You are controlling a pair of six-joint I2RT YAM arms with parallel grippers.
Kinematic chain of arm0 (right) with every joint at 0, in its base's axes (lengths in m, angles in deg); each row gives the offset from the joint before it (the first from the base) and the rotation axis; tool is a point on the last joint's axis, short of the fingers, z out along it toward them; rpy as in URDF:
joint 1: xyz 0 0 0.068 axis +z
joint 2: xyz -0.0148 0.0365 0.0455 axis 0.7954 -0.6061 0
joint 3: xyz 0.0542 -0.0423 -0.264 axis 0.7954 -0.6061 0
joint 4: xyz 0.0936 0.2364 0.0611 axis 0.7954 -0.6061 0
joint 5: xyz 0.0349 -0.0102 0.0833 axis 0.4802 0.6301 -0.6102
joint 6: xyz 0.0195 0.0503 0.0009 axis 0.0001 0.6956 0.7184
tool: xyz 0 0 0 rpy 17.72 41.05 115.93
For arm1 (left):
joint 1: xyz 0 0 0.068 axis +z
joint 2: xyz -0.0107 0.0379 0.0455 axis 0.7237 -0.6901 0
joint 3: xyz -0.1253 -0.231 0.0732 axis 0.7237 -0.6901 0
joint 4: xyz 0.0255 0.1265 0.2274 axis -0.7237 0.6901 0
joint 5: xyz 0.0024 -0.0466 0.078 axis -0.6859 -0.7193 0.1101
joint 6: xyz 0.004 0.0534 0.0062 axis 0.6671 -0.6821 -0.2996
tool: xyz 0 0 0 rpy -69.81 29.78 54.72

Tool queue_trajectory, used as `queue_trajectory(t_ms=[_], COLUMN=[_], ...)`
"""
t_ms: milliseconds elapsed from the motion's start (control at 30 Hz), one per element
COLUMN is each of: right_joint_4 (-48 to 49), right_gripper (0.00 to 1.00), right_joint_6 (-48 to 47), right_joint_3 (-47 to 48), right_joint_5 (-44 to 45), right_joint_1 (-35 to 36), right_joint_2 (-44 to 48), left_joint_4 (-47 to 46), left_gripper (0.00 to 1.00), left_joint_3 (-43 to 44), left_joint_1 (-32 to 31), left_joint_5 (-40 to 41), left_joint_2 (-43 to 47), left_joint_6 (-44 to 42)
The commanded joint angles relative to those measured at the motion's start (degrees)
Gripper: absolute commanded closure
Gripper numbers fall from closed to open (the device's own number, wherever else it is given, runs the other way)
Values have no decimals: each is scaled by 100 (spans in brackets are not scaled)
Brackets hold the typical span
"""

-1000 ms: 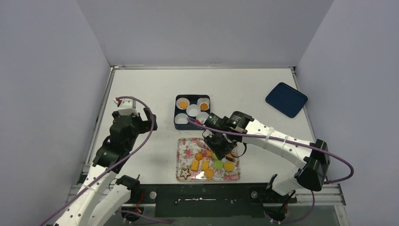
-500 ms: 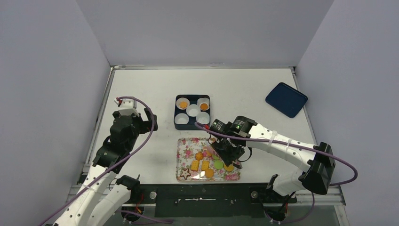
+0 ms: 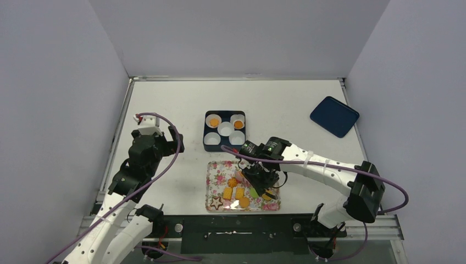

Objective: Pack the cookies

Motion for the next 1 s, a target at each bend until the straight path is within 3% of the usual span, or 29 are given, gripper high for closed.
queue_trajectory(t_ms=[0, 367, 633, 967], right_joint_4=[545, 968, 852, 591], right_gripper=[65, 70, 71, 60], right_joint_6=[-307, -777, -705, -608], right_joint_3=[214, 958, 812, 560], right_joint_5=[-173, -59, 116, -1], right_joint_1=[31, 26, -82, -69], right_joint_2=[-280, -777, -506, -260], left_joint_4=[-168, -159, -158, -166], left_gripper=[3, 3, 3, 3], left_joint_3=[72, 73, 72, 70], left_joint_1=[-18, -18, -17, -13], left_joint_5=[94, 147, 138, 99], left_joint_2=[40, 40, 18, -25], left_joint_6=[-86, -94, -88, -86])
